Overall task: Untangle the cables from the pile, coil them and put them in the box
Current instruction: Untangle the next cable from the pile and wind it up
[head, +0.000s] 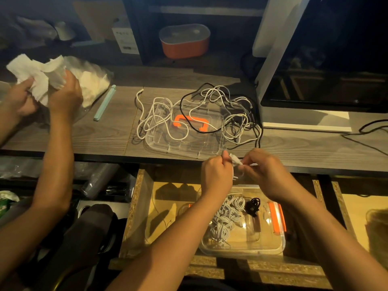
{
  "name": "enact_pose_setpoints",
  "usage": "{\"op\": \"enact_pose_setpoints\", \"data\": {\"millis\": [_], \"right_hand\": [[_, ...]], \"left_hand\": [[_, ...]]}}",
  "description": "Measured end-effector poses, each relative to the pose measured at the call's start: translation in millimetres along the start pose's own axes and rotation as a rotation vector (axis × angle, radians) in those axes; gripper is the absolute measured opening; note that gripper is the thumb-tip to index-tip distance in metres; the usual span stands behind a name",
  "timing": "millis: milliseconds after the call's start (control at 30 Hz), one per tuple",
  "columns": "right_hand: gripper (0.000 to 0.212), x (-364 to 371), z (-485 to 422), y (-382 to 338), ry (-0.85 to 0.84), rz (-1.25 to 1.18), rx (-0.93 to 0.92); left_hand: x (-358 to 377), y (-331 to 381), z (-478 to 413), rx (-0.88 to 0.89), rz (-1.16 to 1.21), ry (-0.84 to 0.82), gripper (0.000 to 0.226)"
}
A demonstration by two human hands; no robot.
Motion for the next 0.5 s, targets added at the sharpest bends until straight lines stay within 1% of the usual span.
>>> {"op": "enact_pose_setpoints", "data": {"millis": [67, 100, 167, 233, 300, 333, 367, 400, 433, 500], "right_hand": [[0.011, 8.9, 3.4, 1.1, 0.103, -0.020, 0.061], [0.014, 11.6, 4.6, 3.3, 0.171, -0.103, 0.110], [0.020, 15.3, 6.6, 8.2, 0.332, -0.411, 0.246], [0.023, 17.8, 6.8, 11.8, 0.442, -0.705, 0.378], [0.022, 18.9, 6.4, 13.6, 0.466, -0.828, 0.452], [0.021, 18.7, 6.4, 12.7, 0.461, -0.828, 0.441], [0.020, 17.3, 6.5, 9.9, 0.457, -0.791, 0.382], [0.018, 15.0, 6.3, 5.9, 0.449, -0.703, 0.281], [0.017, 13.1, 6.1, -0.3, 0.429, -0.564, 0.140], [0.013, 12.1, 5.8, -12.9, 0.396, -0.204, -0.183]], "left_hand": [[2.5, 1.2, -2.6, 0.153, -0.113, 0.087, 0.047], [2.4, 3.1, -2.6, 0.256, -0.157, 0.147, 0.048], [0.1, 3.8, -2.8, 0.419, -0.225, 0.259, 0.051], [-0.1, 3.6, -3.5, 0.542, -0.250, 0.315, 0.054], [-0.4, 0.6, -4.7, 0.607, -0.215, 0.316, 0.056], [-1.9, 0.2, -5.7, 0.584, -0.179, 0.302, 0.054], [-3.6, 0.7, -6.3, 0.496, -0.140, 0.261, 0.053], [-3.3, 1.2, -8.7, 0.358, -0.109, 0.192, 0.053], [-2.7, 1.5, -13.0, 0.186, -0.080, 0.116, 0.055], [-2.5, -0.1, -24.8, -0.149, 0.003, 0.019, 0.057]]}}
Point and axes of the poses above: each hand's wrist, its own z-axis away from the middle knuckle, its own x-axis out of the palm, y = z × x, the point moved 4 cm from there along -z, towards the middle knuckle, and after that the axes turned 7 degrees about -x, right-handed, at the moved point
